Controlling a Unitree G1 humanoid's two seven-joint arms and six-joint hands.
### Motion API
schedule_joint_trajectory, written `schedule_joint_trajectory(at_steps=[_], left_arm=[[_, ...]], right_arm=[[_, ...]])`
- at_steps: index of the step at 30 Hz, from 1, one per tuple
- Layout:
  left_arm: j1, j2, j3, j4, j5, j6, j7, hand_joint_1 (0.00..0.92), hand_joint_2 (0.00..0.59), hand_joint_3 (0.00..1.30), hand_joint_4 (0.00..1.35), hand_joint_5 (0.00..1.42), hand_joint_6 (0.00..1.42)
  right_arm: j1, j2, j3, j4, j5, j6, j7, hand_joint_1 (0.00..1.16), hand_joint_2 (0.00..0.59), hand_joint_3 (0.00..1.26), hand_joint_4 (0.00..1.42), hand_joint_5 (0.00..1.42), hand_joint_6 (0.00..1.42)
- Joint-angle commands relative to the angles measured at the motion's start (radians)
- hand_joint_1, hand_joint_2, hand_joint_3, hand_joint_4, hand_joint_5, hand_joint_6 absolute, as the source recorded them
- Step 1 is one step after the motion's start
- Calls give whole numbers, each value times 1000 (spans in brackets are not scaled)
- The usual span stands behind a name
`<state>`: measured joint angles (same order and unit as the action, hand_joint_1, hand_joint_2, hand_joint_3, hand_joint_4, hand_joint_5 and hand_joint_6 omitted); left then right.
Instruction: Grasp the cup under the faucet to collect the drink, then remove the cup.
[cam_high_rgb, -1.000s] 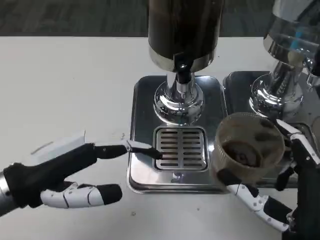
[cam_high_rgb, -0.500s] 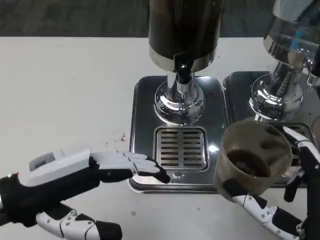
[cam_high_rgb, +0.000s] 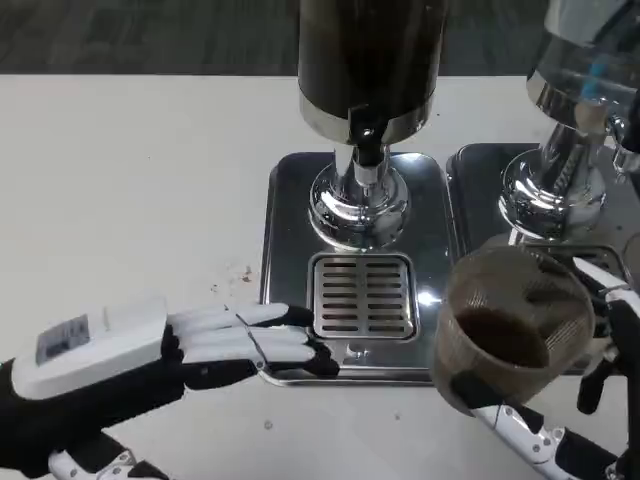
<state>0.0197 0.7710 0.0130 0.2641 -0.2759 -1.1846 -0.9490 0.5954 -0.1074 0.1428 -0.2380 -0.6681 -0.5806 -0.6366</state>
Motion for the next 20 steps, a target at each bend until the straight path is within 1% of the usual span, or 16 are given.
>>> schedule_joint_trajectory(at_steps=[1, 11, 20], left_arm=[[11, 25, -11, -1, -26, -30, 28, 0, 162, 179, 70, 34, 80], [5, 36, -19, 12, -29, -42, 45, 0, 161, 178, 69, 31, 76], [-4, 42, -27, 26, -31, -46, 55, 0, 161, 178, 69, 31, 63]], right_arm=[[7, 8, -11, -41, 21, -47, 4, 730, 205, 631, 726, 944, 1265], [15, 20, -27, -46, 25, -58, 24, 730, 205, 637, 735, 945, 1265], [11, 27, -35, -39, 24, -64, 27, 730, 205, 648, 750, 945, 1281]])
